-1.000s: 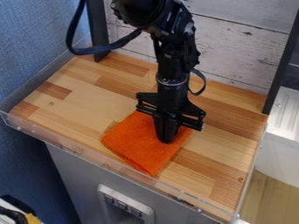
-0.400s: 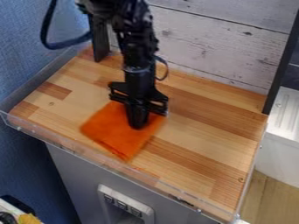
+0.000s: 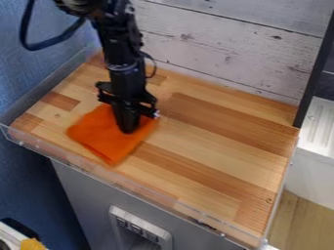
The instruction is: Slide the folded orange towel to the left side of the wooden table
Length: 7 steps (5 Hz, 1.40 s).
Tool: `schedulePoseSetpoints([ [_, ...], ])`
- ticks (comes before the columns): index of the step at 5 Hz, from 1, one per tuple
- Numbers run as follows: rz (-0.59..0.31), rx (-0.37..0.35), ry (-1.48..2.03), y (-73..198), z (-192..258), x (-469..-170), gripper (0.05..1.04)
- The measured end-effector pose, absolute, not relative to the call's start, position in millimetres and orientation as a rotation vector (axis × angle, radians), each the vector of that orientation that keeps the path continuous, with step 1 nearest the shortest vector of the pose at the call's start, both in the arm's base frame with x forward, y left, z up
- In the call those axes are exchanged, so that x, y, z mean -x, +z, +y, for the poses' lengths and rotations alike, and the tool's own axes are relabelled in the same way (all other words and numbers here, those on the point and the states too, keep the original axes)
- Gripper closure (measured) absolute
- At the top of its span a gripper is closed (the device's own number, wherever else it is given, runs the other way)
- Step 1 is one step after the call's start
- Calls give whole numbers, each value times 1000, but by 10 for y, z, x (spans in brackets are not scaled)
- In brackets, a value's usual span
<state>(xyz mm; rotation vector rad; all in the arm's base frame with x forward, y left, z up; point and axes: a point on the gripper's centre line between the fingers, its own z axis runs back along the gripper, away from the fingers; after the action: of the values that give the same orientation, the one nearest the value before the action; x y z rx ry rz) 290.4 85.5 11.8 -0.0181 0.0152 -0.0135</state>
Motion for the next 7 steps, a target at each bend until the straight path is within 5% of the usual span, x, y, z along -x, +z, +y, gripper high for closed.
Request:
schedulePoseSetpoints([
  [4,-29,-8,-32,179,1412,-2868,995],
  [5,-23,-9,-30,294,1462,-2935,838],
  [7,30,3,-15,567,1209,-3141,280],
])
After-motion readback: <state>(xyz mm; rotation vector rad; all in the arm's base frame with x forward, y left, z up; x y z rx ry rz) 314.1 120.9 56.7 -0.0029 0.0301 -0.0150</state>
